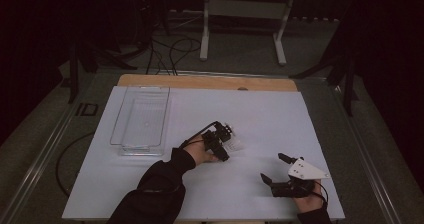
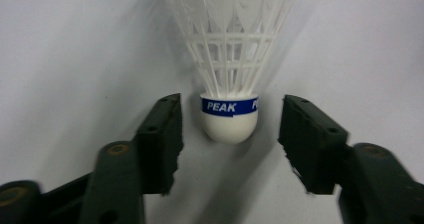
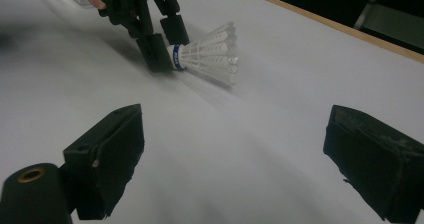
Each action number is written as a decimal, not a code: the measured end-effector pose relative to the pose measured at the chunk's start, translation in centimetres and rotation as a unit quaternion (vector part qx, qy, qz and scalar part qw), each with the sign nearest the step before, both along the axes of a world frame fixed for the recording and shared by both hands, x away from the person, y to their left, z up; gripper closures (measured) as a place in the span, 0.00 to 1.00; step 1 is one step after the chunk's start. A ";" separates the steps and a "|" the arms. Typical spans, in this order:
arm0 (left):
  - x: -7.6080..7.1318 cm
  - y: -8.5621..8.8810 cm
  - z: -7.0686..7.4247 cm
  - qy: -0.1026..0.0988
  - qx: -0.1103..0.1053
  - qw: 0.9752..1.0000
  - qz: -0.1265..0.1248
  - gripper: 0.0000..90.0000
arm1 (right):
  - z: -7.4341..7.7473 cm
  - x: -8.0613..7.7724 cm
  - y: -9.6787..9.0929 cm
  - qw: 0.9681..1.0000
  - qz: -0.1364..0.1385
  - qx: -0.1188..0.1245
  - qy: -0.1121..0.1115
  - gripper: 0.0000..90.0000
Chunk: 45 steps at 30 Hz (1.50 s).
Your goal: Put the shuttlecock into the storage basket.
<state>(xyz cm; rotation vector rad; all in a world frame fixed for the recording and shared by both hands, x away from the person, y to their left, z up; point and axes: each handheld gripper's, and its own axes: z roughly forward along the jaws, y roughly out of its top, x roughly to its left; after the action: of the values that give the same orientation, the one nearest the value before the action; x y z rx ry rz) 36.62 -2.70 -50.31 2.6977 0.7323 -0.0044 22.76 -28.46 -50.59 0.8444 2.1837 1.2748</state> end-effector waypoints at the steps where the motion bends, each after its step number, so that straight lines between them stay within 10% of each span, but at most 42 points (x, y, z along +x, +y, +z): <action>1: 0.0 -0.1 0.0 0.004 0.000 1.000 -0.002 0.52 | 0.0 0.0 0.0 1.000 0.000 0.001 0.000 0.10; 16: 0.4 -0.3 -0.1 -0.003 0.021 1.000 -0.002 0.72 | 0.1 -0.1 0.0 1.000 -0.001 0.001 0.000 0.10; 45: 0.6 1.2 2.5 -0.007 0.015 1.000 -0.015 0.74 | 0.1 0.0 0.0 1.000 -0.001 0.003 0.000 0.10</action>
<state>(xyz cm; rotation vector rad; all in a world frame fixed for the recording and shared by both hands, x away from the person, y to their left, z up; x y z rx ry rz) 37.25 -1.50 -47.76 2.7336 0.6917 0.0187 22.75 -28.50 -50.49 0.8493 2.1792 1.2797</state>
